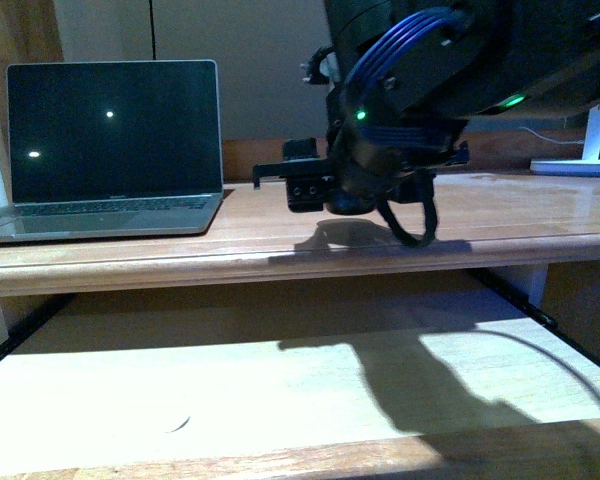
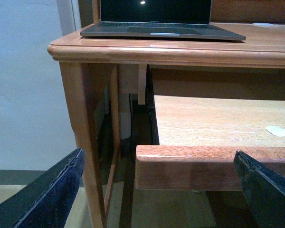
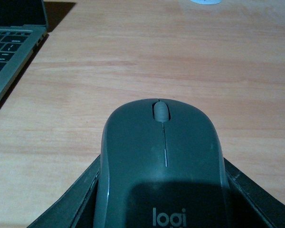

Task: Place mouse

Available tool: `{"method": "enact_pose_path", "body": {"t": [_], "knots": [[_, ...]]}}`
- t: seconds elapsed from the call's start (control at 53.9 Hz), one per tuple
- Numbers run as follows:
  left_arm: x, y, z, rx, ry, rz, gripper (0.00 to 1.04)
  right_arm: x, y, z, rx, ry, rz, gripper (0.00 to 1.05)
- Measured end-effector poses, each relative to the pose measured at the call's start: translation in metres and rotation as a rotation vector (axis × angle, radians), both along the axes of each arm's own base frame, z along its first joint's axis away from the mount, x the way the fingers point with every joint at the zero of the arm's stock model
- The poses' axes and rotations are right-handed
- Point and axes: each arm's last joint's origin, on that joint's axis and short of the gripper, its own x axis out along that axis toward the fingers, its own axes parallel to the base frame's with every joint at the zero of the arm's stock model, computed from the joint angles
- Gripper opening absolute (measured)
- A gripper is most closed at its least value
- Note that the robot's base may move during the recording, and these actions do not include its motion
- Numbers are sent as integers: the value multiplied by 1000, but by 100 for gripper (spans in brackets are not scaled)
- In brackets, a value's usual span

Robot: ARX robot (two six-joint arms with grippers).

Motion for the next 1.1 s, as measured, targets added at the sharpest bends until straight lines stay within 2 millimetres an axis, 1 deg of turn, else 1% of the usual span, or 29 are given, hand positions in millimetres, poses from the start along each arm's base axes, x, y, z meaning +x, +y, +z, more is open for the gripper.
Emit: {"method": "enact_pose_path", "body": {"t": [0.111,0.223,0.334,0.408,0.446,0.483,0.557,0.594,0.687,0.724,0.817,0.835,0.873,0.928,0.965,1.021,1.04,1.058,1.077,1.095], "knots": [[0,0,0,0,0,0,97,12,16,-10,-12,4,-20,55],[0,0,0,0,0,0,97,24,28,-16,-19,2,-52,55],[0,0,0,0,0,0,97,35,38,-18,12,-5,-74,55],[0,0,0,0,0,0,97,38,41,-17,33,-12,-84,55],[0,0,0,0,0,0,97,39,43,-17,39,-16,-84,58],[0,0,0,0,0,0,97,39,44,-16,56,-24,-80,66],[0,0,0,0,0,0,97,38,46,-15,90,-49,-68,76],[0,0,0,0,0,0,97,37,46,-13,114,-68,-64,83],[0,0,0,0,0,0,97,33,41,-11,164,-92,-35,95],[0,0,0,0,0,0,97,30,36,-10,187,-105,-27,98],[0,0,0,0,0,0,97,22,17,-1,257,-156,0,97],[0,0,0,0,0,0,97,20,10,3,276,-173,8,97],[0,0,0,0,0,0,97,12,-10,15,320,-220,27,97],[0,0,0,0,0,0,97,3,-29,24,349,-259,60,97],[0,0,0,0,0,0,97,-7,-48,33,373,-300,96,97],[0,0,0,0,0,0,97,-19,-68,38,388,-331,139,97],[0,0,0,0,0,0,97,-25,-77,40,391,-343,164,97],[0,0,0,0,0,0,97,-29,-82,40,390,-348,177,97],[0,0,0,0,0,0,97,-38,-95,38,381,-355,216,97],[0,0,0,0,0,0,97,-45,-104,35,374,-353,232,97]]}}
